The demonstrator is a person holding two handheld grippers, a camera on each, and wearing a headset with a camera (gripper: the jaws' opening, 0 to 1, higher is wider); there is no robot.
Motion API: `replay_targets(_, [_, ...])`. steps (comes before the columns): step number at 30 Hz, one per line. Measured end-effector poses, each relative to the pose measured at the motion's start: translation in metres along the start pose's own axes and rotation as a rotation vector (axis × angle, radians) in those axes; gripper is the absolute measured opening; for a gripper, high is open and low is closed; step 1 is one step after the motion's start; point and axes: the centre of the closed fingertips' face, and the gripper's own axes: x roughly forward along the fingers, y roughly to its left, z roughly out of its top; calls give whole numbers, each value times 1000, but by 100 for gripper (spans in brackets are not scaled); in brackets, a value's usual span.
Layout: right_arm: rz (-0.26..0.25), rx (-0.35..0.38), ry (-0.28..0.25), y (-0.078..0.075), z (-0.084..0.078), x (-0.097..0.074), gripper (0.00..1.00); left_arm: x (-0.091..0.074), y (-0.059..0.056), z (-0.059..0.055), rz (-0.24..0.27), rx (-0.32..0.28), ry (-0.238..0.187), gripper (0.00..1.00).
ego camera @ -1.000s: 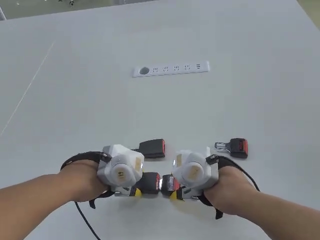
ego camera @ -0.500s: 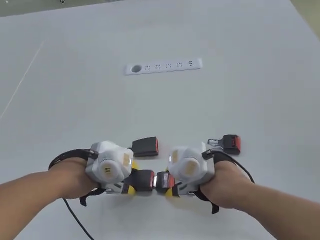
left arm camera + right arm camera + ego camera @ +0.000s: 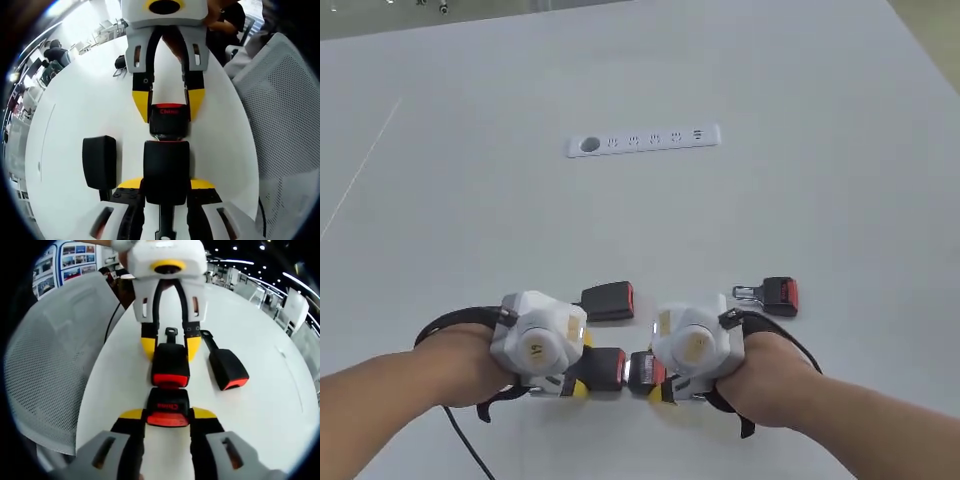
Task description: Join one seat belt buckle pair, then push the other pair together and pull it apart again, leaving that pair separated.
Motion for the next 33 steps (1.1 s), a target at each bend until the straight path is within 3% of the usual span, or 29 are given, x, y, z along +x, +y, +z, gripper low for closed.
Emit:
replay_targets(5, [0, 4, 1, 1, 0, -1, 34, 0, 1, 0, 12, -20, 23, 33])
replay_targets(13, [-9, 39, -7, 1, 0, -4, 34, -2, 1, -1, 25, 4, 71, 33])
replay_targets(21, [-39, 59, -47, -1, 11, -25, 39, -28, 7, 20, 82, -19, 36, 37])
replay_targets(27, [-74, 67, -81, -8, 14, -45, 38, -43, 26, 37, 132, -51, -16, 38])
replay_targets(33, [-113, 91, -65, -25, -10, -67, 36, -47, 54, 33, 178, -84, -16, 40])
